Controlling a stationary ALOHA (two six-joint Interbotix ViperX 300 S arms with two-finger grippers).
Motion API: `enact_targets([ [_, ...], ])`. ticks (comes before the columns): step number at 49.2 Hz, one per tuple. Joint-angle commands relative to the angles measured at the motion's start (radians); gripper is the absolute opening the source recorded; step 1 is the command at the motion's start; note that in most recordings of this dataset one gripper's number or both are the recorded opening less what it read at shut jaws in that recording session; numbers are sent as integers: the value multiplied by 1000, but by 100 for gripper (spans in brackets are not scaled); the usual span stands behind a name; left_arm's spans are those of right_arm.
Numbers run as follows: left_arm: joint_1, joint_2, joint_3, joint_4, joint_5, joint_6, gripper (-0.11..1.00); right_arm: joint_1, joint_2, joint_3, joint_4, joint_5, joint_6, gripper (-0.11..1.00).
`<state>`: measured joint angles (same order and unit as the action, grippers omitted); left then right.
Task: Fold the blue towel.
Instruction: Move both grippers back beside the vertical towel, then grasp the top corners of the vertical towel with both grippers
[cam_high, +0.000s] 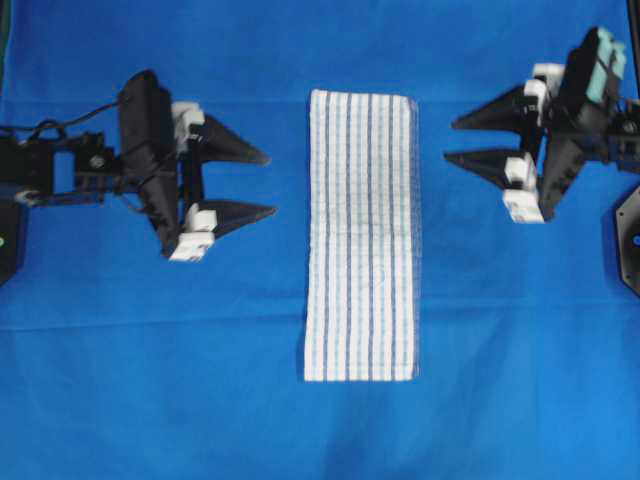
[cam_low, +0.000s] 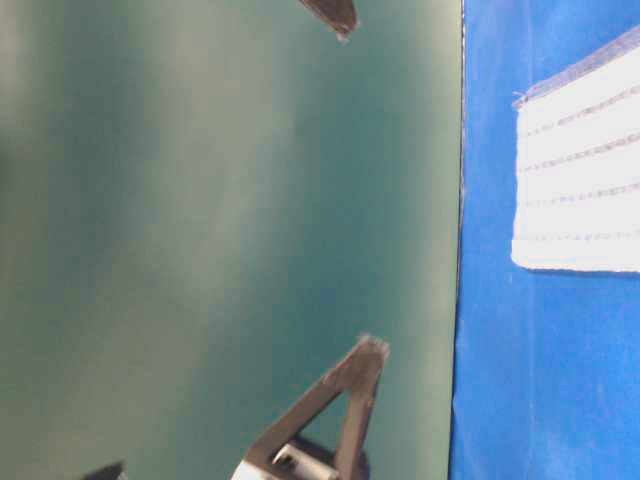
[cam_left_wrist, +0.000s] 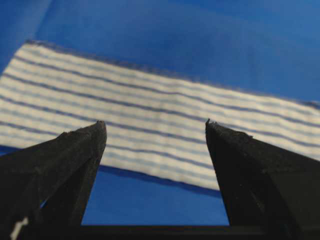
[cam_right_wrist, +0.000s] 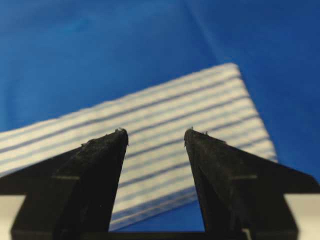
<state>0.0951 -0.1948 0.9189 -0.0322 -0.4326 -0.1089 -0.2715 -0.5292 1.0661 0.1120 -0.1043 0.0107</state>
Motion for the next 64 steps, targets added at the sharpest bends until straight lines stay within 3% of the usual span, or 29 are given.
enact_targets([
  [1, 57, 58, -54, 2, -9, 18, 74, -48, 48, -38, 0, -14, -2, 58],
  [11, 167, 216, -150, 2, -29, 74, 73, -150, 213, -81, -5, -37, -9, 58],
  [27, 262, 416, -255, 2, -74, 78, 74, -227, 474, -155, -6, -106, -15, 58],
  [46, 290, 566, -290, 0, -132, 77, 74, -227, 578, -175, -3, -149, -9, 58],
  [64, 302, 580, -296, 2, -135, 77, 74, -215, 643, -192, 8, -153, -2, 58],
])
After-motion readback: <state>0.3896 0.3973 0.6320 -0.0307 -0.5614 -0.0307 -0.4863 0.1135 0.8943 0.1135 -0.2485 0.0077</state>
